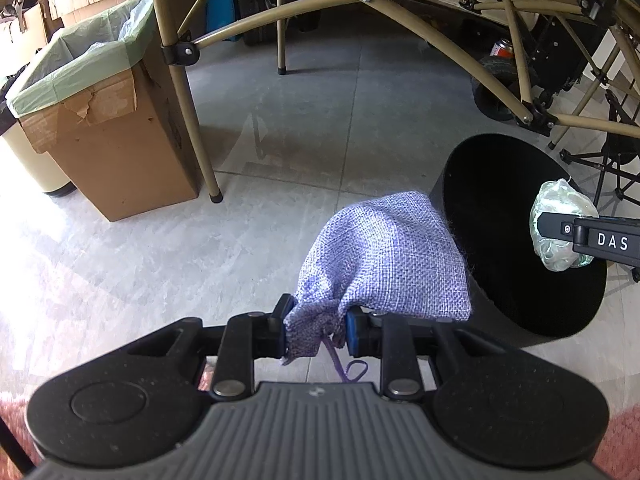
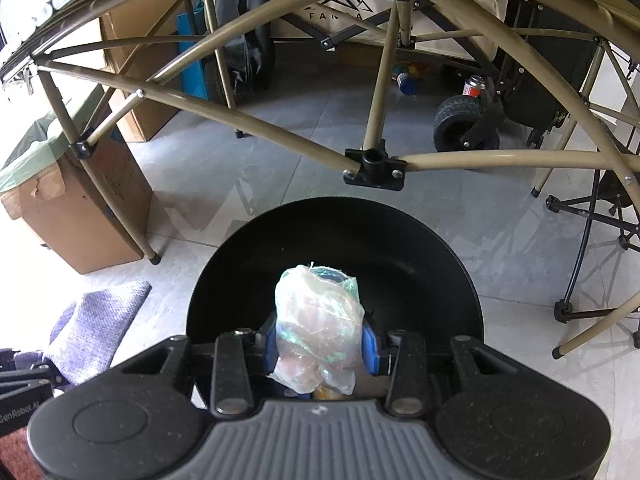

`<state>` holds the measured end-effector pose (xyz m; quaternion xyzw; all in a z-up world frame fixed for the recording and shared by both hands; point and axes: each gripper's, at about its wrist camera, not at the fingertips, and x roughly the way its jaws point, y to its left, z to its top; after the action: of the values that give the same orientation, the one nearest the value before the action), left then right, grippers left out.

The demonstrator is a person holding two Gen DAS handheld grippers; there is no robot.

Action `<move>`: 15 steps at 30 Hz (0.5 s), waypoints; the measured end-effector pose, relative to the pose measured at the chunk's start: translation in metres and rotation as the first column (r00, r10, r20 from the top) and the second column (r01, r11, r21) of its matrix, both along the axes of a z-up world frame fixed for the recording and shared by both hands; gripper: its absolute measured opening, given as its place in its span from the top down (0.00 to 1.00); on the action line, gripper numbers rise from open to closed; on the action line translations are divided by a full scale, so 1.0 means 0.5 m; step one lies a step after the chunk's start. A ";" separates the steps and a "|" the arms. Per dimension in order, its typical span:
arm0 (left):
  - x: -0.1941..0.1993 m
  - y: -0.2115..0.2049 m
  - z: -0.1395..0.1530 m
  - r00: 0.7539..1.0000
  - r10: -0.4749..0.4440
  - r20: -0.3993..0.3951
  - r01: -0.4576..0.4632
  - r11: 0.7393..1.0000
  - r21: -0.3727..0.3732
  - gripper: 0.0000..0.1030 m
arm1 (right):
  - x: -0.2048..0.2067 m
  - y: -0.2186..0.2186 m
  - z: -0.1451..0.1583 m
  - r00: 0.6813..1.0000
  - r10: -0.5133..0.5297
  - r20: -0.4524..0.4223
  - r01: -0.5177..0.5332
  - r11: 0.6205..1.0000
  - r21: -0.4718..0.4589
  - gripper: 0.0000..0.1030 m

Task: Collect trash
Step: 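Open the right gripper to drop the plastic bag into the bin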

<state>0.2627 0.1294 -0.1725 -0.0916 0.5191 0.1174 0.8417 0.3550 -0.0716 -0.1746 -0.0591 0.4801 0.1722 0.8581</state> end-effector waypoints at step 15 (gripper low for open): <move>-0.001 0.004 -0.008 1.000 0.005 -0.009 -0.005 1.000 -0.010 0.75 | 0.023 -0.009 -0.010 0.997 -0.056 -0.047 0.057 0.998 0.019 0.17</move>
<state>0.2622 0.1313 -0.1765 -0.0963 0.5234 0.1172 0.8385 0.3664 -0.0762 -0.1797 -0.0328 0.4995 0.1542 0.8518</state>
